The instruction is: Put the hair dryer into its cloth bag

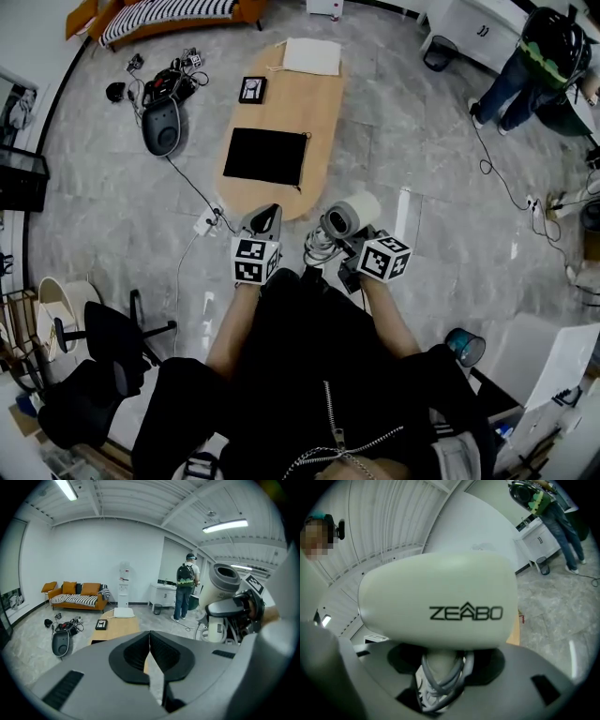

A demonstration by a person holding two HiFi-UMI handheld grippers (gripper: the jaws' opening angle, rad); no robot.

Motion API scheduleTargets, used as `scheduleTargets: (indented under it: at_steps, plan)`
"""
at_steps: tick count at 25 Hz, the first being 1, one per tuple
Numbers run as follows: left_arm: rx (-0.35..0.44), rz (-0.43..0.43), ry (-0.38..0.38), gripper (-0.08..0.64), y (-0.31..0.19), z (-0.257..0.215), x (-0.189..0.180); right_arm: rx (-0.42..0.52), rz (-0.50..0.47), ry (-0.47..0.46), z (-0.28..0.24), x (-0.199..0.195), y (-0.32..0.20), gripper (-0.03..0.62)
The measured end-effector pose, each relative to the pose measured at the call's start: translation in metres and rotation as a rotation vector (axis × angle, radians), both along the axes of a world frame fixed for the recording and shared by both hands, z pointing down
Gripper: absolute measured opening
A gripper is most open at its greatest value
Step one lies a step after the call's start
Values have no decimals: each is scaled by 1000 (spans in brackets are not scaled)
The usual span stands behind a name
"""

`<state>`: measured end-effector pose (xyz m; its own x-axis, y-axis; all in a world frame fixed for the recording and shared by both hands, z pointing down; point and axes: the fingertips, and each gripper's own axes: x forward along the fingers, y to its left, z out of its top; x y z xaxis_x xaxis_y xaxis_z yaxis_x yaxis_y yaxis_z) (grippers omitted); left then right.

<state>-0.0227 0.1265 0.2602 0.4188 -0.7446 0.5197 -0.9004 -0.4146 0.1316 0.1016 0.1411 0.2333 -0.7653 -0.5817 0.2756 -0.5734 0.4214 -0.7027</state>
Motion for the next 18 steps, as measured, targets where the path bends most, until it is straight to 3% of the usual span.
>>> scheduleTargets:
  at_steps: [18]
  plan:
    - [-67, 52, 11, 14, -70, 37, -1, -83, 29, 41, 34, -6, -59, 236]
